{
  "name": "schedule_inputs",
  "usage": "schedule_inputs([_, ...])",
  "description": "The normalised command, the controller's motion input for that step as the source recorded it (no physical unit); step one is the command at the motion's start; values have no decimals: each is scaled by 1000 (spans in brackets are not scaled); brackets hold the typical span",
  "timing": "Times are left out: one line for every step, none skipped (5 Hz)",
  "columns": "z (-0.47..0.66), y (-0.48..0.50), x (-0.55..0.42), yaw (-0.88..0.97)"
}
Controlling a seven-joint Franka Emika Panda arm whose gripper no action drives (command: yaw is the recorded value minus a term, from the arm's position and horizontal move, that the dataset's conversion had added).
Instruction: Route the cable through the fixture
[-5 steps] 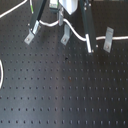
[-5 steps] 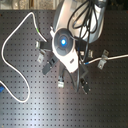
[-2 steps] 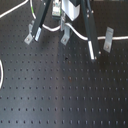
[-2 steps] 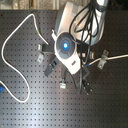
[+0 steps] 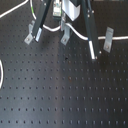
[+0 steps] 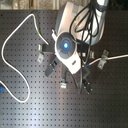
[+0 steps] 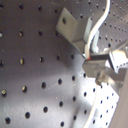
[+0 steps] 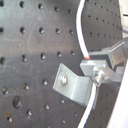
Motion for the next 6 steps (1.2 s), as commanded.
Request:
schedule_inputs([316, 91, -95, -46])
schedule_inputs([231, 58, -46, -74])
schedule_inputs([127, -5, -7, 0])
schedule_inputs([-21, -333, -50, 163])
schedule_inputs([-125, -340, -232, 294])
schedule_inputs([-44, -199, -265, 408])
